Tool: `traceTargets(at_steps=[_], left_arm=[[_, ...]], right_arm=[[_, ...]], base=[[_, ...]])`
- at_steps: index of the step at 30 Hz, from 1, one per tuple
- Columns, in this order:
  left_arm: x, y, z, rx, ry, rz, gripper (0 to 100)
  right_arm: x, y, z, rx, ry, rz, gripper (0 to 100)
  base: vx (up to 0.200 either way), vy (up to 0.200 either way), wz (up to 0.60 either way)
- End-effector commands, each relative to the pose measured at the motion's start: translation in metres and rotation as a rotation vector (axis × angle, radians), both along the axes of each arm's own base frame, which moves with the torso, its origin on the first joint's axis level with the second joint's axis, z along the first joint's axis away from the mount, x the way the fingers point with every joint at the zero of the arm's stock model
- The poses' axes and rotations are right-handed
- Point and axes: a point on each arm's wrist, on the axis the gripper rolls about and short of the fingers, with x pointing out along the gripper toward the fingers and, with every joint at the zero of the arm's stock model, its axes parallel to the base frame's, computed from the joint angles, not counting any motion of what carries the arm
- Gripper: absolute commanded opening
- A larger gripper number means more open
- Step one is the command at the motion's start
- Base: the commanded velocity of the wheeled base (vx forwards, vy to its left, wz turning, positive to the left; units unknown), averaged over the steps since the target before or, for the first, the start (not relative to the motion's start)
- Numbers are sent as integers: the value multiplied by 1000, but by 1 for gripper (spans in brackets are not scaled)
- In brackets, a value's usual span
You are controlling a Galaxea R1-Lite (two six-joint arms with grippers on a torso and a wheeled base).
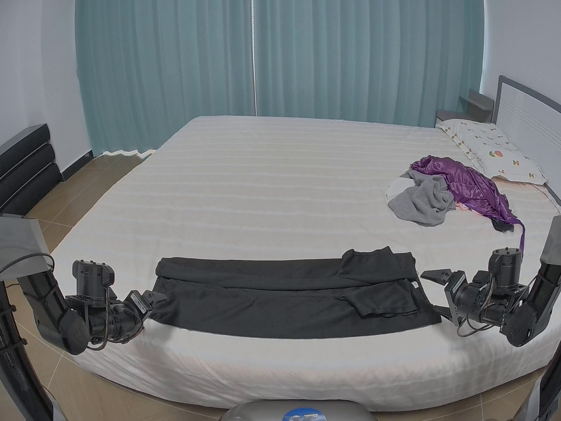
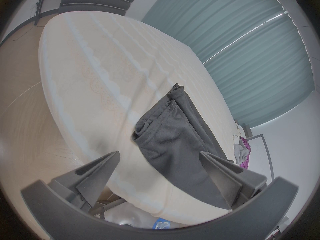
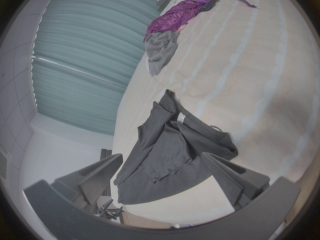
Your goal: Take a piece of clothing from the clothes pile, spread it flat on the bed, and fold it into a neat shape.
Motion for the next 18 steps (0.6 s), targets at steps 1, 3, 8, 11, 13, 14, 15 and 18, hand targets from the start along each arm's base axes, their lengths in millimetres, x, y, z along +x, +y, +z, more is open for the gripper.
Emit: traceTargets(at_steps=[1,3,8,11,13,14,15,18], left_arm=[[7,0,-8,11,13,12,100],[11,1,-10,12,13,18,100],[14,4,-11,19,11,38,100],[12,5,-12,22,19,40,0],[12,5,-12,20,18,43,0],[12,5,-11,20,14,43,0],[12,5,-10,21,10,44,0],[10,4,-10,23,11,40,0]], right_arm=[[-4,4,-2,-7,13,15,100],[-6,6,-2,-8,19,21,100],[-10,9,-4,-17,34,25,100],[-13,9,-3,-32,39,17,100],[-16,13,-4,-34,48,30,100],[-21,16,-7,-39,68,41,100],[-24,17,-9,-44,81,47,100],[-31,21,-12,-60,100,65,100]], base=[[0,0,0],[0,0,0],[0,0,0],[0,0,0],[0,0,0],[0,0,0],[0,0,0],[0,0,0]])
